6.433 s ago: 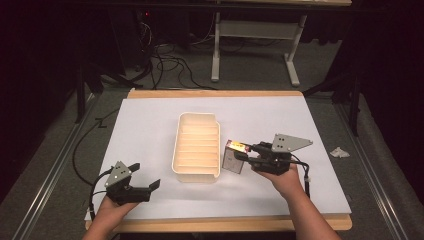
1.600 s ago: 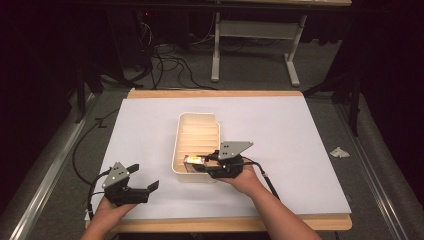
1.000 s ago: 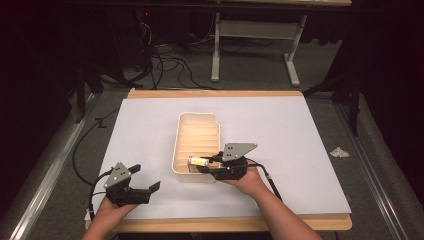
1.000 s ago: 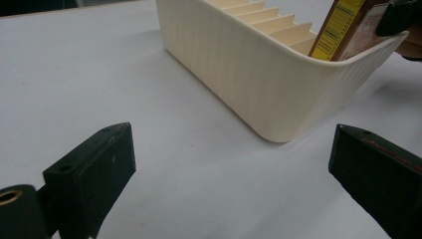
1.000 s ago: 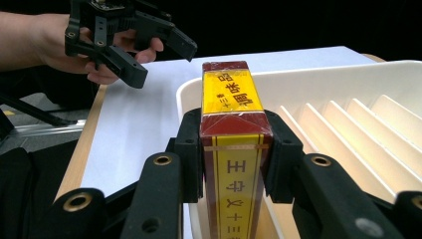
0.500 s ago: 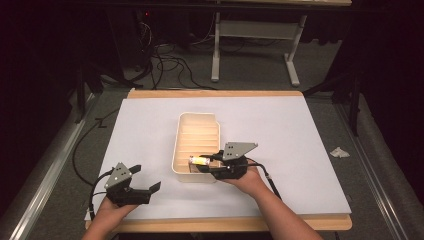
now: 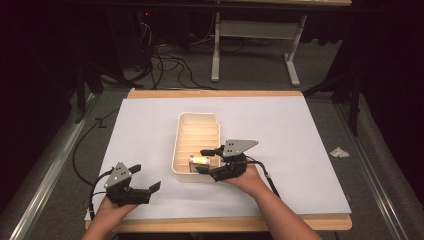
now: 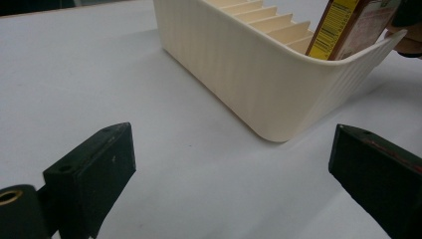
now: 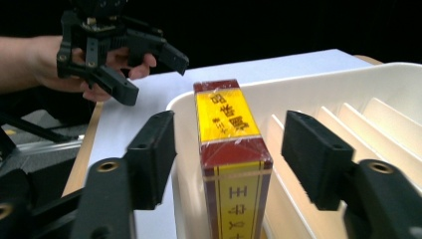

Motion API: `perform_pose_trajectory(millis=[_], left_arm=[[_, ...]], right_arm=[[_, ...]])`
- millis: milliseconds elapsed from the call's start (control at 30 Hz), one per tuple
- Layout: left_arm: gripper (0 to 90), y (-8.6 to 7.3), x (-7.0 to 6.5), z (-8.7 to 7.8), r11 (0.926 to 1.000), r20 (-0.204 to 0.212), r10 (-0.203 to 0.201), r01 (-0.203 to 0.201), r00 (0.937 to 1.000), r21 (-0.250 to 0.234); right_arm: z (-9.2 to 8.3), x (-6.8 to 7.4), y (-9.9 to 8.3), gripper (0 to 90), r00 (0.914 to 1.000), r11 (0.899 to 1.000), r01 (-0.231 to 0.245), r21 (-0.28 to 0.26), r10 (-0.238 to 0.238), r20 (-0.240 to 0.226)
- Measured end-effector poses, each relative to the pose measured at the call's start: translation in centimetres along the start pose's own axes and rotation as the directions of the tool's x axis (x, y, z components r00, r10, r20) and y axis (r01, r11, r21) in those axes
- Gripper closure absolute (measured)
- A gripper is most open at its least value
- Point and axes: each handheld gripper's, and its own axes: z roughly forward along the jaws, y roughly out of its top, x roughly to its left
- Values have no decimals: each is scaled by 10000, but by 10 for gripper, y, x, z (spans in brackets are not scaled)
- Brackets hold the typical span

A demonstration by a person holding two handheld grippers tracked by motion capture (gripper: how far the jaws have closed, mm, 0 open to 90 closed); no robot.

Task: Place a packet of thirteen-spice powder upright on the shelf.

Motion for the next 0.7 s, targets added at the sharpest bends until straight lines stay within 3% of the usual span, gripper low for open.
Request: perform_pose_trajectory(millis=[33,133,267,500,700], left_arm=[[49,0,0,0,10000,0,0,0,10000,0],[49,0,0,0,10000,-7,-20,20,10000,-33],[49,-1,0,1,10000,-22,-5,5,10000,16],[50,-1,1,2,10000,-75,48,-47,10000,64],[53,0,4,3,10000,-369,-10,7,9993,-74]], right_arm=[[0,0,0,359,10000,10000,0,0,0,0],[-1,4,4,243,9988,9996,124,-271,-111,468],[-2,7,9,171,9982,9994,124,-336,-104,585],[-3,10,13,148,9964,9990,152,-409,-118,838],[-23,8,19,149,9884,9977,105,-674,-1,1520]])
